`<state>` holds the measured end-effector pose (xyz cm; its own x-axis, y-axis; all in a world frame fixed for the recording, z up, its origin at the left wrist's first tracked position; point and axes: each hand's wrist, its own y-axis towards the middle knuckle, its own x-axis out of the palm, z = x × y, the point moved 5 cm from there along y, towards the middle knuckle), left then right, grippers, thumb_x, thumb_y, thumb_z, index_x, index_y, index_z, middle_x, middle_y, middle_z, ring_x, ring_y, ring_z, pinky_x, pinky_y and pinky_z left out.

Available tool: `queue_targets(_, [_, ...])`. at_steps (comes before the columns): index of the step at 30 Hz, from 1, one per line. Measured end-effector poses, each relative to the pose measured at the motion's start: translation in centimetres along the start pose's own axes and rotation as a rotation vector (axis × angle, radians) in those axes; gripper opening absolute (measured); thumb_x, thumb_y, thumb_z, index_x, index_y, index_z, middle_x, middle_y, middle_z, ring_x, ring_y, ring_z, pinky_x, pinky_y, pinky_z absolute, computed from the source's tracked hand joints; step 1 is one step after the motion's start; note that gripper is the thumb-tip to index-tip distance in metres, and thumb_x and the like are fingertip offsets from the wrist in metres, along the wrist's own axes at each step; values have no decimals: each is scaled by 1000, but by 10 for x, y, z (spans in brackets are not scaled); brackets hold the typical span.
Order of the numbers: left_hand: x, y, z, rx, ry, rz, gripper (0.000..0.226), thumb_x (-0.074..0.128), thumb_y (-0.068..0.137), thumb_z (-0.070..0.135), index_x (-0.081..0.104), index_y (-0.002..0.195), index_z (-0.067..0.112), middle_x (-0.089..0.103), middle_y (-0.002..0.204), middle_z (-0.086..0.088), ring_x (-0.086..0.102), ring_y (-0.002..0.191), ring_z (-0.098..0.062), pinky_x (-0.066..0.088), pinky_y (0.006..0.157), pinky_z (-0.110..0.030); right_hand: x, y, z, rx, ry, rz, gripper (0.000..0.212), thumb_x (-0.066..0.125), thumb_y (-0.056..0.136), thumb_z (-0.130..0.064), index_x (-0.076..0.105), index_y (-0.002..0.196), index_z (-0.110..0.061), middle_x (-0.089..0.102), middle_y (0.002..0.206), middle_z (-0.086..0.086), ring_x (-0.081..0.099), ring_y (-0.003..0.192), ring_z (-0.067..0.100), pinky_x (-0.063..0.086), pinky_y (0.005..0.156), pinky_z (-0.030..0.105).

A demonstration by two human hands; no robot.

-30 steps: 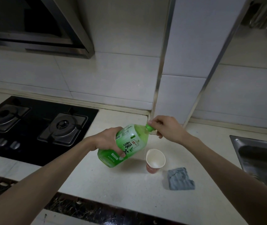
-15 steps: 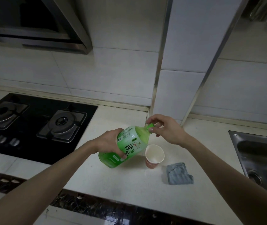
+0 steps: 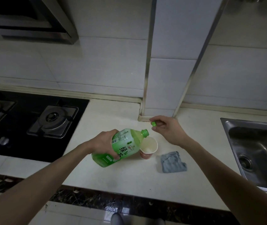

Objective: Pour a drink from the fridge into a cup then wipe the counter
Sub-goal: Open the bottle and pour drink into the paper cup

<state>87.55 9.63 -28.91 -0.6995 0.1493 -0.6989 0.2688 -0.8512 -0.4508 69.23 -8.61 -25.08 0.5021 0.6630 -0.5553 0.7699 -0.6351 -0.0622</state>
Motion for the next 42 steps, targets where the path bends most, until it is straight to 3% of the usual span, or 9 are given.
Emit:
queue_targets(2, [3, 2, -3, -4, 5, 1, 80, 95, 53, 29, 50, 119, 22, 66, 103, 9, 65, 95, -10, 55, 76, -22, -4, 0, 13, 52, -43, 47, 24, 72, 85, -20, 70, 109, -20, 68, 89, -2, 65, 83, 14, 49, 81, 23])
queue_targets(7, [10, 8, -9, -8, 49, 4, 79, 95, 53, 30, 49, 117, 22, 64, 100, 10, 63, 92, -10, 49, 69, -17, -6, -6, 46, 194, -55, 79, 24, 70, 87, -22, 70, 110, -15, 70, 90, 0, 68, 73, 12, 47, 71, 19])
queue_targets(14, [17, 14, -12, -2, 138, 12, 79, 93, 53, 32, 47, 117, 24, 61, 104, 9, 62, 94, -11, 55, 75, -25, 2, -15, 69, 304, -63, 62, 31, 71, 86, -28, 67, 114, -13, 71, 99, 5, 68, 85, 19, 50, 73, 24])
queue_targets(21, [19, 17, -9, 14, 275, 20, 83, 90, 51, 41, 45, 119, 26, 57, 105, 8, 59, 93, -13, 56, 81, -35, 6, -19, 75, 310, -83, 49, 31, 72, 85, -30, 69, 111, -13, 71, 99, 5, 67, 85, 20, 56, 76, 31])
queue_targets(30, [15, 16, -10, -6, 339, 54, 81, 88, 54, 42, 45, 121, 25, 57, 107, 8, 58, 93, -11, 50, 77, -28, 6, -25, 79, 318, -77, 24, 31, 71, 86, -30, 68, 111, -12, 70, 102, 4, 68, 82, 20, 58, 77, 32])
queue_targets(42, [10, 15, -8, -19, 433, 107, 86, 87, 56, 46, 43, 127, 25, 52, 105, 10, 53, 95, -12, 45, 85, -34, 10, -27, 80, 297, -79, 4, 30, 70, 87, -28, 68, 112, -12, 70, 103, 3, 66, 87, 17, 56, 83, 30])
